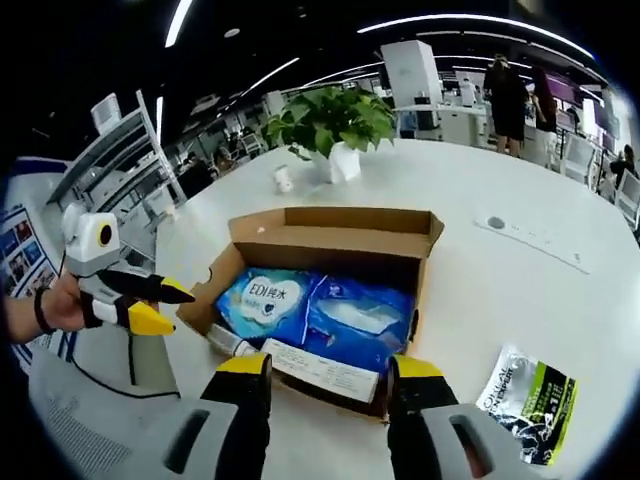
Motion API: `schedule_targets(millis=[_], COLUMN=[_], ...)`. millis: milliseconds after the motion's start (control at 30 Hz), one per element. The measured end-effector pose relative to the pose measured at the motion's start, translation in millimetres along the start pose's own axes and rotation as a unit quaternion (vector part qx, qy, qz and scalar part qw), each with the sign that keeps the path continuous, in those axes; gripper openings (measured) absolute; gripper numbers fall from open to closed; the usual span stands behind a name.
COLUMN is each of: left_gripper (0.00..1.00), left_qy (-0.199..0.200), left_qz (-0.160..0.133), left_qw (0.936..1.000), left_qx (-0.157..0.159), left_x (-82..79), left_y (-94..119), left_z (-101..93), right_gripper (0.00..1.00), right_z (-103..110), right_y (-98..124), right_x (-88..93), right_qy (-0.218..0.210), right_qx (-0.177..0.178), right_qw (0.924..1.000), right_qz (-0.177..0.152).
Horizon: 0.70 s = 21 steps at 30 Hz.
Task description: Operate the shoe box by opening the lid, removing the specified soft item, and placing it in the target area until the item is outside and the box remains undamaged.
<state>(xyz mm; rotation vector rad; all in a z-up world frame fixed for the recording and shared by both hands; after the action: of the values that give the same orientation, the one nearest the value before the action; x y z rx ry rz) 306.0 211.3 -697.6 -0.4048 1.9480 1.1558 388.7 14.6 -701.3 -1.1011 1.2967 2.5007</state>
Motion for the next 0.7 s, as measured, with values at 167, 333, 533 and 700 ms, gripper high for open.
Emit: schedule_targets(millis=[167,333,533,700], left_gripper=[0.40,0.40,0.40,0.40], left_qy=[0.004,0.005,0.011,0.014], left_qz=[0.002,0.005,0.005,0.005], left_qw=[1.0000,1.0000,0.9999,0.9998], left_qx=[-0.003,-0.006,-0.011,-0.015], left_x=[4.2,7.6,10.3,12.5], left_y=[3,7,11,13], left_z=[2.6,4.4,9.2,12.5], right_gripper=[0.44,0.44,0.44,0.45], right_z=[-1,-4,-5,-7], right_y=[-7,-16,-28,-37], right_x=[-7.8,-15.4,-21.2,-25.4], right_qy=[0.007,0.021,0.034,0.049], right_qx=[-0.004,-0.007,-0.011,-0.012], right_qw=[1.0000,0.9997,0.9991,0.9982], right_qz=[0.004,0.012,0.022,0.032])
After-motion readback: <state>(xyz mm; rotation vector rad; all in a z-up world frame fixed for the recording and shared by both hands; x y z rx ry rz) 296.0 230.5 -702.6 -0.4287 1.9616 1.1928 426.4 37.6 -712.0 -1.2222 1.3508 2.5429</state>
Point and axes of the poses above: the point that each gripper's makers call its tool centre point, and the gripper's own axes: y roughly backward along the fingers, z roughly to its left, x roughly out of its underside, the point moved 5 cm from there along y, roughly backward along the fingers, and after that the axes turned 11 degrees about -y, right-handed, at the moved point
